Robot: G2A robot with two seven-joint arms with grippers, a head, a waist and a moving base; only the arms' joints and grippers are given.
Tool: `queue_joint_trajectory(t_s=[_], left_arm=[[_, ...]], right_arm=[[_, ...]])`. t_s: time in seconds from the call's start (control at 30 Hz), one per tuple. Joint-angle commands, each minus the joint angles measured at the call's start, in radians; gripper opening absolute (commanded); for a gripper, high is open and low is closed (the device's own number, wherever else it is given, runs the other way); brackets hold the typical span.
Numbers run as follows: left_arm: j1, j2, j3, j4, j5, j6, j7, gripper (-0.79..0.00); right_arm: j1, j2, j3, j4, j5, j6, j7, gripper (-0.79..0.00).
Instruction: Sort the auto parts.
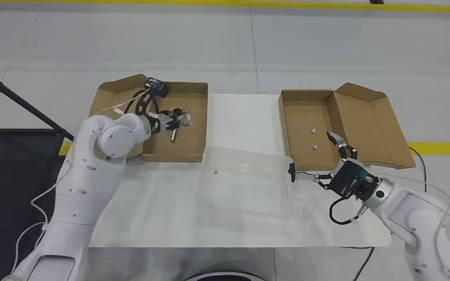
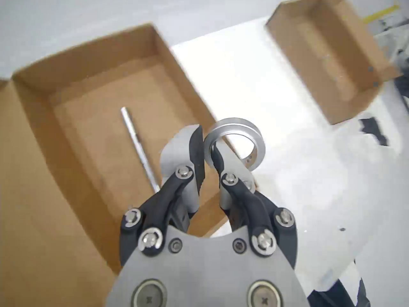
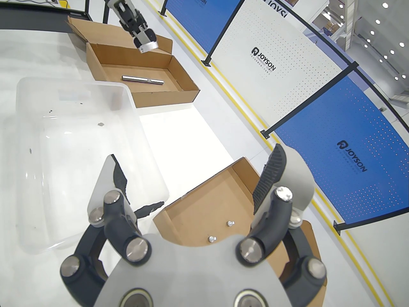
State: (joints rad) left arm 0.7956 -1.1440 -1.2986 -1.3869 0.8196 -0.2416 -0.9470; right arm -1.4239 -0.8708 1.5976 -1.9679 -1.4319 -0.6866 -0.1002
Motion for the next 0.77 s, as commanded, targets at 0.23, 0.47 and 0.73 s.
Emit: queue_joint_trajectory(t_s=[0.23,0.47,0.73], left_arm=[[-0.107,-0.032,0.146,0.222,0.085,0.093,-0.007,-0.785],[-0.177,-0.058,0.217,0.328,0.067,0.091,0.014,-0.403],[-0.194,-0.067,0.232,0.328,0.046,0.074,0.040,-0.006]], right_arm=[[0.000,0.000,0.000,0.000,0.000,0.000,0.000,0.000],[0.000,0.000,0.000,0.000,0.000,0.000,0.000,0.000],[0.000,0.000,0.000,0.000,0.000,0.000,0.000,0.000]])
